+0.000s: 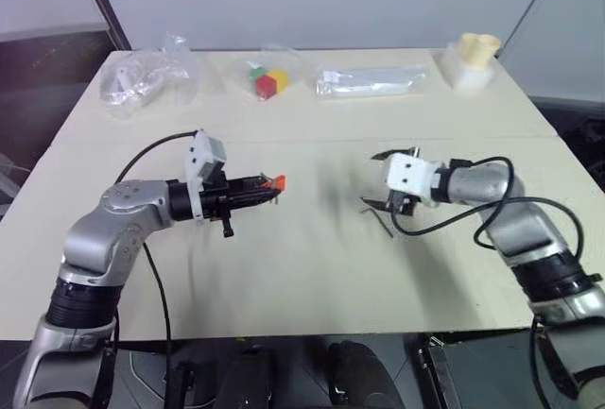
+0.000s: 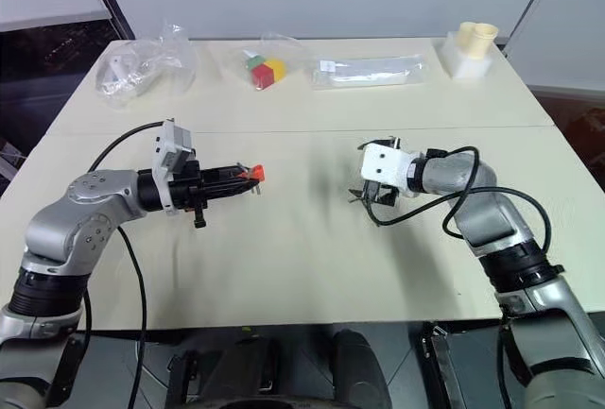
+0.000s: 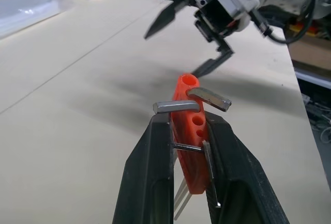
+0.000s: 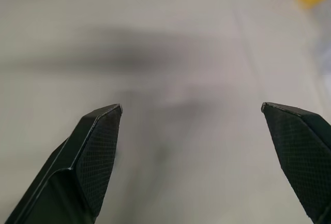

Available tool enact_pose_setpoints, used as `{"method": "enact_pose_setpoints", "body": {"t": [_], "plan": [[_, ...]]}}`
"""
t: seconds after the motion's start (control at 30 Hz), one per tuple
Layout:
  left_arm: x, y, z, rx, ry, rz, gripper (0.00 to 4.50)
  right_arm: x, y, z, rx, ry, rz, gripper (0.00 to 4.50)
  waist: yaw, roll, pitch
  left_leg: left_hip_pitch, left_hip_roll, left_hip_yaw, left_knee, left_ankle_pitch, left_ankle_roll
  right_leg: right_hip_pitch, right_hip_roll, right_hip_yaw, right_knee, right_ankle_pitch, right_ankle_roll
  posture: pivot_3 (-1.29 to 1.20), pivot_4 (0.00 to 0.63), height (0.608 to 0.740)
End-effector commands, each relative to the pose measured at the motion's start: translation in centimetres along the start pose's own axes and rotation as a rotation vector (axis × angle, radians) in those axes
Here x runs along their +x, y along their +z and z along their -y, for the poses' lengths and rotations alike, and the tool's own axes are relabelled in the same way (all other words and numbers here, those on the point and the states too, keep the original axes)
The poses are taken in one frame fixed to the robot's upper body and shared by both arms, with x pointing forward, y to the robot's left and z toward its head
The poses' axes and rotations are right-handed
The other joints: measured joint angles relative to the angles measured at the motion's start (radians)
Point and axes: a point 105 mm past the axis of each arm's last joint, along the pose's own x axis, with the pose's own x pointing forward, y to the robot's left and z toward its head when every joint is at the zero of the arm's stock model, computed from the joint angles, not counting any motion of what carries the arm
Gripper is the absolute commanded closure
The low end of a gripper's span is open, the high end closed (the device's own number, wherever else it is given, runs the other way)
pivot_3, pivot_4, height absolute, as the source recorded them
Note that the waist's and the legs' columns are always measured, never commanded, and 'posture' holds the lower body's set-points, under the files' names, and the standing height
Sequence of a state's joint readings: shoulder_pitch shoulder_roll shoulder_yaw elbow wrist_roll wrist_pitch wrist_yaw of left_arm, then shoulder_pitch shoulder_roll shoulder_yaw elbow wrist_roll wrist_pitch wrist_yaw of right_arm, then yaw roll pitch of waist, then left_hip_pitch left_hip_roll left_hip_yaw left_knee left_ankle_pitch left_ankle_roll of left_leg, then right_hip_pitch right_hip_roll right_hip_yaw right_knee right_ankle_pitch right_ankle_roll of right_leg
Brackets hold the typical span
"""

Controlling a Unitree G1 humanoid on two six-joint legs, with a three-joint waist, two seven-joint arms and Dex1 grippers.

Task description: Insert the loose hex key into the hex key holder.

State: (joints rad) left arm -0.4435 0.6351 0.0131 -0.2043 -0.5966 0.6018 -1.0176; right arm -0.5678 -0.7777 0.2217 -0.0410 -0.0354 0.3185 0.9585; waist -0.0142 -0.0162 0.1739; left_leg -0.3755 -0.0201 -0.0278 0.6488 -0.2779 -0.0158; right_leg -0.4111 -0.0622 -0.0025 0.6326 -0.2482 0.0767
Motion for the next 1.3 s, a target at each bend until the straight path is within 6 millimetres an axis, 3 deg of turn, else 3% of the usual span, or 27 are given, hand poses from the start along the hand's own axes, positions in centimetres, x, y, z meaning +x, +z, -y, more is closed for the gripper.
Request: {"method": "enact_pose_setpoints", "body": {"t": [0.03,0.2,0.4,0.53,0.9,1.0,1.1,1.3], "plan": [[0.2,0.7,0.3,0.047,-0.012,0.013,4.22,-1.3,1.2,0.5,0.086,0.002,0.012,0.02,0.001,0.0,0.0,0.0,0.0,0.0,0.0,0.0,0.0,0.0,0.0,0.0,0.0,0.0,0.0,0.0,0.15,0.74],[0.4,0.6,0.2,0.048,-0.018,0.013,4.22,-0.9,-0.1,0.4,0.204,0.016,-0.062,0.02,0.004,0.0,0.0,0.0,0.0,0.0,0.0,0.0,0.0,0.0,0.0,0.0,0.0,0.0,0.0,0.0,0.15,0.74],[0.3,0.5,0.2,0.054,-0.018,0.009,4.22,0.4,-3.3,0.3,0.412,0.01,-0.199,0.02,0.003,0.0,0.0,-0.001,0.0,0.0,0.0,0.0,0.0,0.0,0.0,0.0,-0.001,0.0,0.0,0.0,0.15,0.74],[0.2,0.4,0.2,0.057,-0.01,0.005,4.22,0.6,-4.5,0.2,0.412,0.012,-0.271,0.02,0.003,0.0,0.0,-0.001,0.0,0.0,0.0,0.0,0.0,-0.001,0.0,0.0,-0.001,0.0,0.0,0.0,0.15,0.74],[0.0,-0.1,0.2,0.056,0.01,0.002,4.22,1.2,-3.1,-0.8,0.357,0.073,-0.265,0.02,0.003,0.0,0.0,-0.001,0.0,0.0,0.0,0.0,0.0,-0.001,0.0,0.0,-0.001,0.0,0.0,0.0,0.15,0.74],[0.1,-0.1,0.2,0.058,0.014,0.002,4.22,1.3,-3.2,-1.0,0.362,0.077,-0.276,0.86,0.002,0.0,0.0,-0.001,0.0,0.0,0.0,0.0,0.0,-0.001,0.0,0.0,-0.001,0.0,0.0,0.0,0.15,0.74],[0.1,-0.2,0.1,0.061,0.018,0.0,4.22,0.9,-3.7,-1.1,0.367,0.075,-0.294,2.4,0.002,0.0,0.0,-0.001,0.0,0.0,0.0,0.0,0.0,-0.001,0.0,0.0,-0.001,0.0,0.0,0.0,0.15,0.74],[0.1,-0.2,0.1,0.063,0.023,0.0,4.22,-0.1,-3.6,-0.6,0.377,0.062,-0.293,2.4,0.003,0.0,0.0,-0.001,-0.001,0.0,0.0,0.0,0.0,-0.001,0.0,0.0,-0.001,0.0,0.0,0.0,0.15,0.74]]}}
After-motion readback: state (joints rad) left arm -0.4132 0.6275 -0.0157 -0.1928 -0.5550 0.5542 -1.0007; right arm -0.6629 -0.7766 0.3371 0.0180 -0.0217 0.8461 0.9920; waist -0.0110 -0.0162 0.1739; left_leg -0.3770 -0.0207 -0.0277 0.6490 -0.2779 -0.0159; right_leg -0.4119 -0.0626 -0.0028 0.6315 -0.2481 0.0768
